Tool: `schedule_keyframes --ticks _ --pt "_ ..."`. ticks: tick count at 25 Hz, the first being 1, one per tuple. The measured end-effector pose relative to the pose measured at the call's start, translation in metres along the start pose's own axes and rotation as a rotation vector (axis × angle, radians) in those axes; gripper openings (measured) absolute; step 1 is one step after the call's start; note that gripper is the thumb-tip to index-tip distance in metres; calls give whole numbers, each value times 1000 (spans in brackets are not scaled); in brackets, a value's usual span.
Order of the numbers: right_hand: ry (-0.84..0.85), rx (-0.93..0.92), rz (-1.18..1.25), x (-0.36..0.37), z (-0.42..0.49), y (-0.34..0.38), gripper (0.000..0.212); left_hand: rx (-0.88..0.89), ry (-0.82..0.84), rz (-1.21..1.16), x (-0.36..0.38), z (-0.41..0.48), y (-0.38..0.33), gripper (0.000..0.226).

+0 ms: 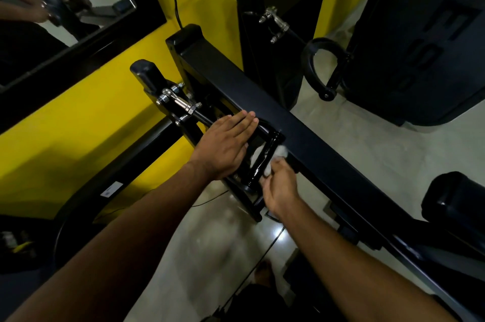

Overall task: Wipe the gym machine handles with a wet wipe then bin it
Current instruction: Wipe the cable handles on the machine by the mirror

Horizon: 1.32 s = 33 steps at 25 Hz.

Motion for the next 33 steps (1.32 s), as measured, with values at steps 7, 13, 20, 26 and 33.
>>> schedule_keyframes --ticks 7,13,20,26,33 --pt "-153 -150 -318 -2 -20 4 17 -8 -11 -3 -4 -3 -3 60" --pt "-89 -339 -870 -25 -55 -28 10 22 38 12 -3 -16 -4 58" --pt "48 -445 -1090 -49 -68 63 10 -162 25 -155 -26 4 -46 51" --pt "-86 -928 -1412 -92 -131 292 11 -236 -150 -461 -82 106 -169 42" --pt "-626 -1069 -1407 -313 -266 498 16 191 -204 -475 -180 229 -451 39"
Point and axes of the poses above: each hand's wrist, its own z-axis towards the middle knuckle, its own x-axis out of the palm, y = z × x, the point moved 6 cm from there along z, towards the middle knuckle, and after that the axes turned 9 degrees about -y, right-handed, at the moved point
